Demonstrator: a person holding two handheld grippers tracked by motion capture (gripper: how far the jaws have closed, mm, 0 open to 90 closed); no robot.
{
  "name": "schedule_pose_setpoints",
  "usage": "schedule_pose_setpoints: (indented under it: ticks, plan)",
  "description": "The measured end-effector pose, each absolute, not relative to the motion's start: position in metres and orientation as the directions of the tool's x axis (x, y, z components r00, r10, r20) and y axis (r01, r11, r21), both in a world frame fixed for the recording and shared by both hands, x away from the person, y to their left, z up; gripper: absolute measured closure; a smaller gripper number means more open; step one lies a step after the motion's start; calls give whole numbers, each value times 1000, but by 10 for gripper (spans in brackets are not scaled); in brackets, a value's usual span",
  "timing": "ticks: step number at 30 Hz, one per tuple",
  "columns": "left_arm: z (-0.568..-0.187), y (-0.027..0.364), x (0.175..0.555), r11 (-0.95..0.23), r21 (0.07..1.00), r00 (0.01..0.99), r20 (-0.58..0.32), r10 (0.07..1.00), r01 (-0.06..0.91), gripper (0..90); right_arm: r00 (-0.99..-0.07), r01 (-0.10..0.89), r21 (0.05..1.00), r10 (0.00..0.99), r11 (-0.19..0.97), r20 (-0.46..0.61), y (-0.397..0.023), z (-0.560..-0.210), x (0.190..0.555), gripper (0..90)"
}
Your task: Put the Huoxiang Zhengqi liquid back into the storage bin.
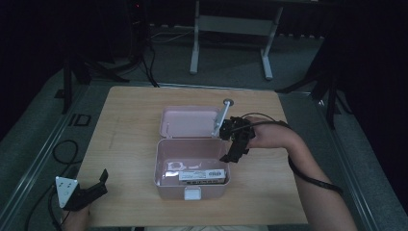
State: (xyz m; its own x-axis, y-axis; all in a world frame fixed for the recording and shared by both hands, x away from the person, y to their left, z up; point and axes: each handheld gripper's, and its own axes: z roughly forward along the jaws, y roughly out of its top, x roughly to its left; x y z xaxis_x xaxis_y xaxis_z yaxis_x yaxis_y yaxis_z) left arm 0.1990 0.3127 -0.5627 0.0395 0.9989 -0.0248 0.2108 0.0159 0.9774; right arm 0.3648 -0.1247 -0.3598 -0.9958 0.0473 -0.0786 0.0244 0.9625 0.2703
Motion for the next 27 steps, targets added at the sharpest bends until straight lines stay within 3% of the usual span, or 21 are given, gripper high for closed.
schedule_pose_setpoints:
  ticks: [12, 27]
  plan:
    - [-563, 313, 199, 14, 977, 45, -24, 999, 215, 2, -984, 73, 345, 123, 936, -125, -163, -389, 380, 131]
    - [-563, 313, 199, 14, 976, 47, -25, 999, 216, 2, -937, 229, 479, 326, 847, -128, -213, -479, 394, 126]
